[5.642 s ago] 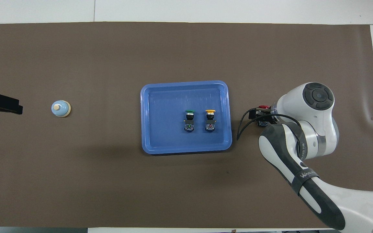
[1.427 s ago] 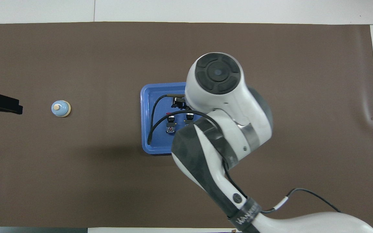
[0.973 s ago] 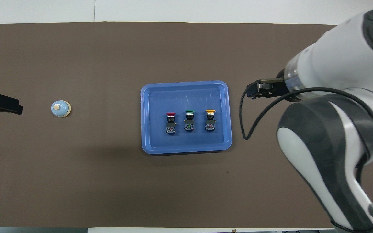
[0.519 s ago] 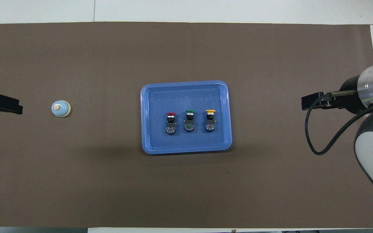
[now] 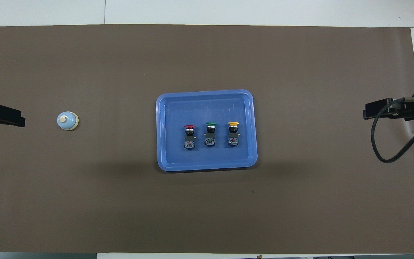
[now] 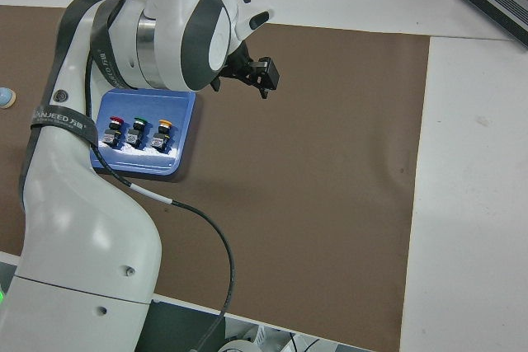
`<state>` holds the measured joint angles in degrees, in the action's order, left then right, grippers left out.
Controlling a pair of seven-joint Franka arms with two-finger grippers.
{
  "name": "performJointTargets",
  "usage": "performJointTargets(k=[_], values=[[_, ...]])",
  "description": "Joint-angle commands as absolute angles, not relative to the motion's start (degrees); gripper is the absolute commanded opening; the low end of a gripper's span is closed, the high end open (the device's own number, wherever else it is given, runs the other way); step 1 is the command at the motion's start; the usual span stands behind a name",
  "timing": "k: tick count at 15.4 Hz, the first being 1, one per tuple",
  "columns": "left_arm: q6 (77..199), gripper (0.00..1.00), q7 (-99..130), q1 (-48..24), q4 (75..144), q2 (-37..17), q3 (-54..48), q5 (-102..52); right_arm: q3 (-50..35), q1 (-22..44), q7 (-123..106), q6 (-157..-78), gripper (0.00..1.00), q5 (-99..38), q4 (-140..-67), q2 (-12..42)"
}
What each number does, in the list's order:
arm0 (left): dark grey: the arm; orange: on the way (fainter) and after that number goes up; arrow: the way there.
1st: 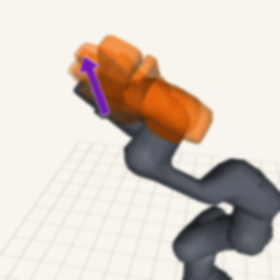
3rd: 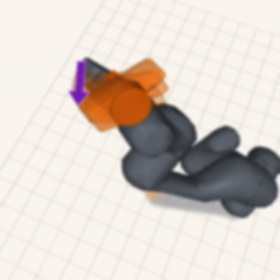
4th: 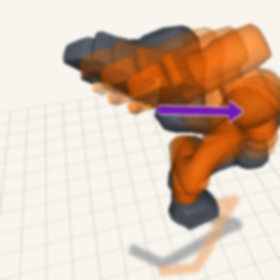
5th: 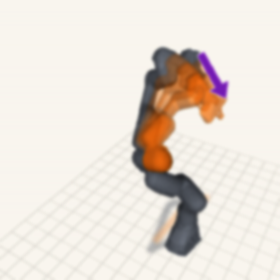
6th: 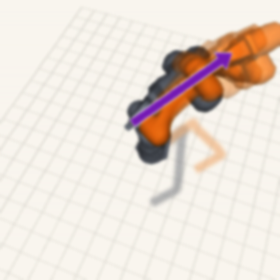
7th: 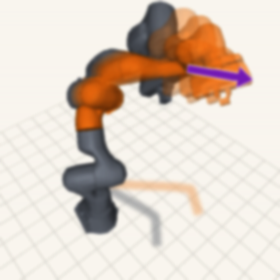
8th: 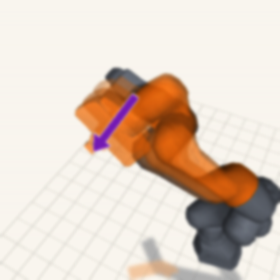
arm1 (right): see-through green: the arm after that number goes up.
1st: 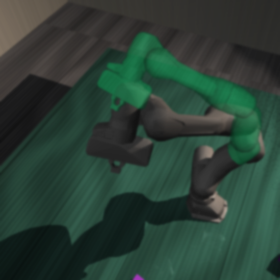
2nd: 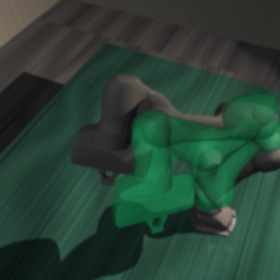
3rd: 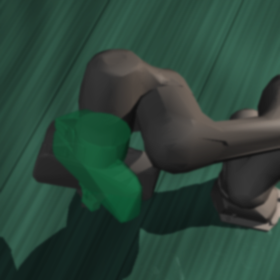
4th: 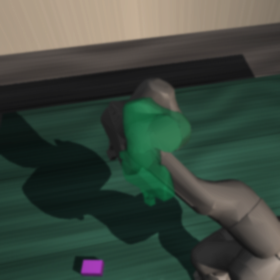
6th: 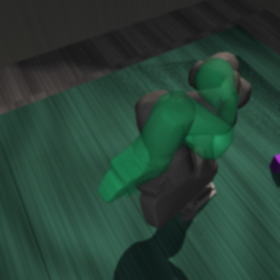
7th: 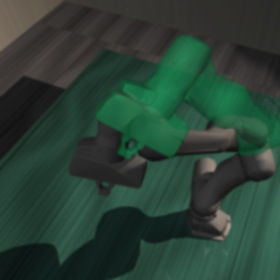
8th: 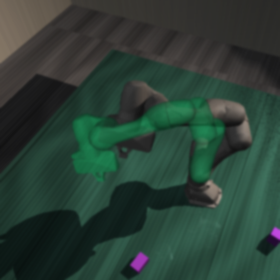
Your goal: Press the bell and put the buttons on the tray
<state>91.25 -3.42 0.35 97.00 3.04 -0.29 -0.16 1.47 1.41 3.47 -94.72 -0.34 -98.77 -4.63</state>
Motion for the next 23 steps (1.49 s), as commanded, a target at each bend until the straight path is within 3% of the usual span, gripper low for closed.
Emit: performJointTargets(k=[1, 9, 10, 11, 13, 20, 23], values=[[91.1, 1.0, -2.7, 0.2, 97.6, 3.8, -0.3, 0.8, 0.6, 0.4, 2.3, -90.7, 1.0, -0.3, -95.5, -3.5], [90.9, 1.0, -1.9, -0.4, 98.1, 3.9, -0.3, 0.8, 0.6, 0.4, 2.5, -87.4, 1.0, -0.3, -95.4, -3.7], [91.8, 0.73, -1.8, -0.4, 98.8, 4.1, -0.4, 0.8, 0.6, 0.4, 2.7, -87.4, 1.0, -0.3, -95.6, -3.8], [93.2, 0.36, -1.9, -0.1, 99.0, 4.1, -0.3, 0.7, 0.6, 0.4, 2.6, -87.3, 1.0, -0.2, -95.9, -3.9], [95.2, 0.0, -1.8, 0.4, 100.4, 4.6, -0.2, 0.7, 0.6, 0.6, 2.5, -87.2, 1.0, -0.2, -96.2, -4.0], [105.4, 0.0, -2.4, 1.1, 109.0, 4.7, 0.1, 0.7, 0.5, 0.6, 2.5, -87.2, 1.0, -0.2, -96.2, -4.0], [110.7, 0.0, -2.4, 0.8, 111.4, 2.0, 0.1, 0.7, 0.5, 0.6, 2.5, -87.2, 1.0, -0.2, -96.2, -4.0]])
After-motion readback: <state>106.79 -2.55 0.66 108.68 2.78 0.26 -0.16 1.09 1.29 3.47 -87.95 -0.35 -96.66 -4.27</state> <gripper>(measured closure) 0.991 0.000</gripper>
